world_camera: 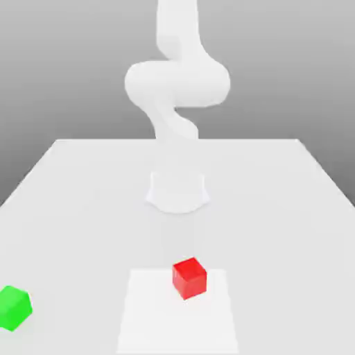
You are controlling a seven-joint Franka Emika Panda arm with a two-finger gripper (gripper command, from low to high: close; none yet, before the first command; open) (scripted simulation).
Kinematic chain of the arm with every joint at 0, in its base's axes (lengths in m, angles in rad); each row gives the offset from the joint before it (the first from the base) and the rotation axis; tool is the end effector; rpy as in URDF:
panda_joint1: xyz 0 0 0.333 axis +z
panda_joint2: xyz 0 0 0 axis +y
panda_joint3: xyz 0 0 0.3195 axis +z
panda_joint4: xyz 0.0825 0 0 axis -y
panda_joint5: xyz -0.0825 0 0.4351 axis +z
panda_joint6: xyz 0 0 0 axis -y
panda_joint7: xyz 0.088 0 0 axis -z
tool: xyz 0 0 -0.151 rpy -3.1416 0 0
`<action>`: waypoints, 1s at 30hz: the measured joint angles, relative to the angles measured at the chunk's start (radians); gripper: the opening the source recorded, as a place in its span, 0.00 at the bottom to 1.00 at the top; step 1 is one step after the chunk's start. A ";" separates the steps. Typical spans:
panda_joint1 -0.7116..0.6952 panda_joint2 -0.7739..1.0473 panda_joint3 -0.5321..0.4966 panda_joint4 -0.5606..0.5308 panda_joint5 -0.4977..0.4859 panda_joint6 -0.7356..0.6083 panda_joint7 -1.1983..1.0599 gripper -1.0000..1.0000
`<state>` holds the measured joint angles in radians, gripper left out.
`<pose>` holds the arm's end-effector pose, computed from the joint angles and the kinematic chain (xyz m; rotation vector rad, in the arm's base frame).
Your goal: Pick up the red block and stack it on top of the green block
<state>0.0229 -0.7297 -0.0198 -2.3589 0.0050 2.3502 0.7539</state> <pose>0.4535 0.0000 0.6277 -2.5155 0.9944 -0.9373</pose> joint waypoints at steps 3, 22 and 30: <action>0.031 0.103 -0.025 -0.082 0.008 0.072 -0.067 0.50; 0.127 0.823 -0.056 -0.485 0.027 0.590 -0.410 0.50; 0.100 0.926 -0.021 -0.472 0.057 0.676 -0.430 0.00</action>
<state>0.1229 0.1962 -0.0411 -2.8309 0.0617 3.0259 0.3234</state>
